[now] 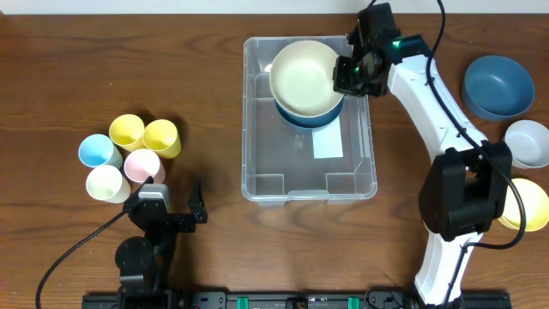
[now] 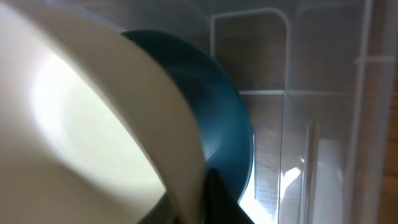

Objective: Pack container
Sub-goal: 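Carry the cream bowl into the bin, stacking it on the teal bowl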

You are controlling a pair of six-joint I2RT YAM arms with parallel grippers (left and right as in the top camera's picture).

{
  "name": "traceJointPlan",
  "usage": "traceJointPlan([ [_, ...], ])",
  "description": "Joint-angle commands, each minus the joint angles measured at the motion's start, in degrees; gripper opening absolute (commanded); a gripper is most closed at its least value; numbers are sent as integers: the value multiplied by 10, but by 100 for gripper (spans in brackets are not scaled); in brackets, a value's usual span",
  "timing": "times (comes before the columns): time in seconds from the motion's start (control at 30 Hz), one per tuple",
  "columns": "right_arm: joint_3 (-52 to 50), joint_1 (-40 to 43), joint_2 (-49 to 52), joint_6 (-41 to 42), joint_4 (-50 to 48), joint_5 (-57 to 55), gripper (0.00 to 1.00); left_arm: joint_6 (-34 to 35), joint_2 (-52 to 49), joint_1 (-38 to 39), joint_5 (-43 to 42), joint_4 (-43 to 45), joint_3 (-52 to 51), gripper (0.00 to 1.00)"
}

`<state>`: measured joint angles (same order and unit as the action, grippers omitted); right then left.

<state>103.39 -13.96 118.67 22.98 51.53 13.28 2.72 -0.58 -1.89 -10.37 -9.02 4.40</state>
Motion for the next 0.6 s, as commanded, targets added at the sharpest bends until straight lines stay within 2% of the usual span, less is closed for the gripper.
traceJointPlan([
  [0.0,-11,-6,3,2,-11,2,19,-8,3,-4,-5,-6,-14,98],
  [0.2,-11,-6,3,2,-18,2,24,-8,3,-4,-5,-7,-14,98],
  [0.33,14,3,2,2,-13,12,31,-8,3,-4,-5,-7,-14,98],
  [0.5,143,27,-1,1,63,36,38,-8,3,-4,-5,-7,-14,98],
  [0.53,177,34,-1,1,86,31,41,-8,3,-4,-5,-7,-14,98],
  [0.57,216,43,-1,1,112,21,49,-8,3,-4,-5,-7,-14,98],
])
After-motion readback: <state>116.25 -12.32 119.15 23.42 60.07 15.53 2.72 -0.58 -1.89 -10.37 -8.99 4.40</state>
